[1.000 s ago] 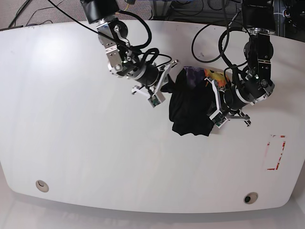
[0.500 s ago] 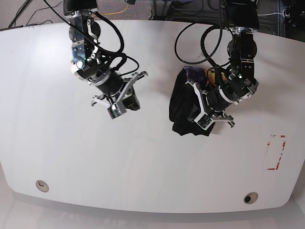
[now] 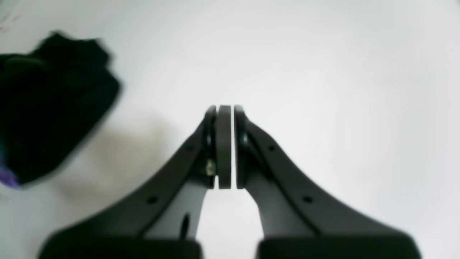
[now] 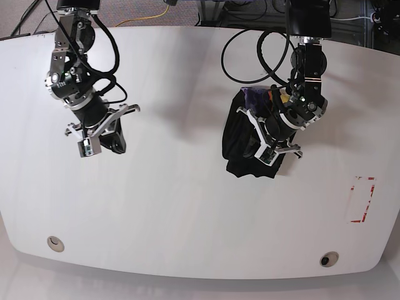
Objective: Layout the t-shirt on the table in an organized manner, then fold the t-shirt properly
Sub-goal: 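Carry the bundle with the left gripper past the red square to the table edge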
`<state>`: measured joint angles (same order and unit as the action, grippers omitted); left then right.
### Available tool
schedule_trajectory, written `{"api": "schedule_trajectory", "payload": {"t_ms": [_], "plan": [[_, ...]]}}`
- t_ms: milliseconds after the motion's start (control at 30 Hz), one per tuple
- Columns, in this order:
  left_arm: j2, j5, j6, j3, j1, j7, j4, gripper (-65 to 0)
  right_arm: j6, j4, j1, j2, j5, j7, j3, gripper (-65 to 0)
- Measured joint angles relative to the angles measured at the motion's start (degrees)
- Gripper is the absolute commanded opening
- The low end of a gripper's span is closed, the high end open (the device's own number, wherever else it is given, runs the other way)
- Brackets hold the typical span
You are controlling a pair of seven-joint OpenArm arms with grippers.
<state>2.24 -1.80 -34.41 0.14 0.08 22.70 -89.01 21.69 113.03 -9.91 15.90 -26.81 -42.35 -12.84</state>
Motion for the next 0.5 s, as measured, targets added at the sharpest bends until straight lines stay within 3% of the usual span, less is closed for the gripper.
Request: {"api": "schedule_trajectory", "payload": {"t_ms": [500], "plan": [[1.84,-0.07,3.78,0.02,-0.35,-14.99,12.2,-65.0,8.44,-0.11,-1.44,-0.74,10.56,4.87,-3.96,-64.2]]}}
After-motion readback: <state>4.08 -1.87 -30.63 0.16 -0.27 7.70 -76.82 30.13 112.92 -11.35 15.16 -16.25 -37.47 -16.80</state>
